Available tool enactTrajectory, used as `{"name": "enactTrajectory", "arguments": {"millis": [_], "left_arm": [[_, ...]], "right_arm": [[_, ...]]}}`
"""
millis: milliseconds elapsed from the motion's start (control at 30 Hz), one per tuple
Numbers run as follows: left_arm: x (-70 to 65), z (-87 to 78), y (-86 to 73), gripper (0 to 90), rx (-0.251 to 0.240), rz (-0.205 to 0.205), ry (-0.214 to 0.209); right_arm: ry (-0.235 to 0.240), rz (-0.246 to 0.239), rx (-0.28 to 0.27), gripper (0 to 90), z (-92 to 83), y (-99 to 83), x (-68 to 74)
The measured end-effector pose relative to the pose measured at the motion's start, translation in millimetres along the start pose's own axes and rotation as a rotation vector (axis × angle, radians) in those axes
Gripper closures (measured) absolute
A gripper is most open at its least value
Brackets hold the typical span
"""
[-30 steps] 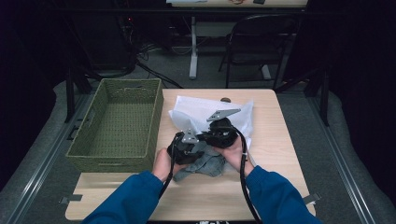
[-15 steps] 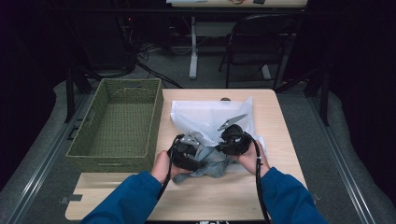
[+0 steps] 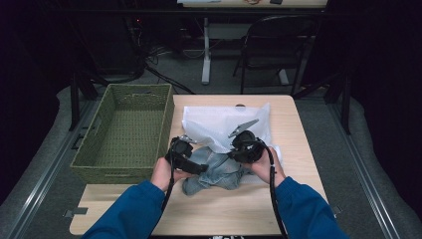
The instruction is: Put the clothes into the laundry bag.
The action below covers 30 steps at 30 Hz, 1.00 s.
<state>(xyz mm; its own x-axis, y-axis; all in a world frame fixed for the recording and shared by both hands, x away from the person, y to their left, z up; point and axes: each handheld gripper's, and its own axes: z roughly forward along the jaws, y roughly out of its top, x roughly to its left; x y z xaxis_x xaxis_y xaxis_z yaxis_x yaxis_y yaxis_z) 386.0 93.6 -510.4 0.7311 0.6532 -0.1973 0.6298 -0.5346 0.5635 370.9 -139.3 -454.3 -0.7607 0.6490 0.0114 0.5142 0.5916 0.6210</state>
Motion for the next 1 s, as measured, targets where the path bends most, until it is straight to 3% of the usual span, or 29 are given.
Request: {"name": "enactTrajectory", "arguments": {"millis": [100, 133, 167, 267, 300, 333, 367, 433, 533, 733, 867, 1000], "left_arm": [[4.5, 6.2, -2.2, 14.2, 0.019, -0.012, -0.025], [8.3, 14.5, -5.4, 14.4, 0.024, -0.038, -0.06], [9.3, 18.5, -6.3, 15.9, 0.035, -0.036, -0.084], [9.4, 23.3, -8.9, 21.1, 0.011, -0.037, -0.089], [9.1, 24.6, -10.2, 28.3, 0.002, -0.029, -0.097], [8.6, 25.4, -11.4, 45.5, -0.014, -0.029, -0.093], [7.3, 26.4, -12.3, 45.5, -0.033, -0.028, -0.102], [4.5, 26.7, -12.2, 63.3, -0.053, -0.006, -0.095], [-5.0, 26.0, -10.0, 75.2, -0.078, 0.04, -0.074], [-30.2, 14.4, -4.0, 78.6, -0.152, 0.146, -0.007], [-43.6, 5.3, 2.2, 78.8, -0.22, 0.168, 0.005], [-47.8, -0.9, 10.1, 78.9, -0.253, 0.202, 0.024]], "right_arm": [[0.003, 0.001, -0.004, 88.6, 0.8, 0.3, 0.1], [0.009, -0.002, 0.0, 88.5, 3.4, 0.5, -0.2], [0.011, -0.006, 0.004, 88.5, 5.0, 0.7, 0.0], [0.009, -0.009, 0.011, 88.5, 8.0, 1.5, 0.4], [0.009, -0.007, 0.013, 88.5, 9.0, 2.1, 0.6], [0.003, -0.007, 0.009, 88.5, 11.7, 3.8, 0.8], [0.003, -0.007, 0.009, 88.5, 11.7, 3.8, 0.8], [-0.003, -0.006, -0.006, 88.6, 14.0, 5.6, 0.9], [-0.009, -0.002, -0.03, 88.7, 16.4, 8.9, 0.8], [-0.016, -0.031, -0.077, 88.9, 15.5, 15.9, 5.2], [0.002, -0.07, -0.131, 89.0, 6.4, 22.4, 12.0], [0.019, -0.112, -0.182, 89.0, -5.9, 27.4, 23.1]]}}
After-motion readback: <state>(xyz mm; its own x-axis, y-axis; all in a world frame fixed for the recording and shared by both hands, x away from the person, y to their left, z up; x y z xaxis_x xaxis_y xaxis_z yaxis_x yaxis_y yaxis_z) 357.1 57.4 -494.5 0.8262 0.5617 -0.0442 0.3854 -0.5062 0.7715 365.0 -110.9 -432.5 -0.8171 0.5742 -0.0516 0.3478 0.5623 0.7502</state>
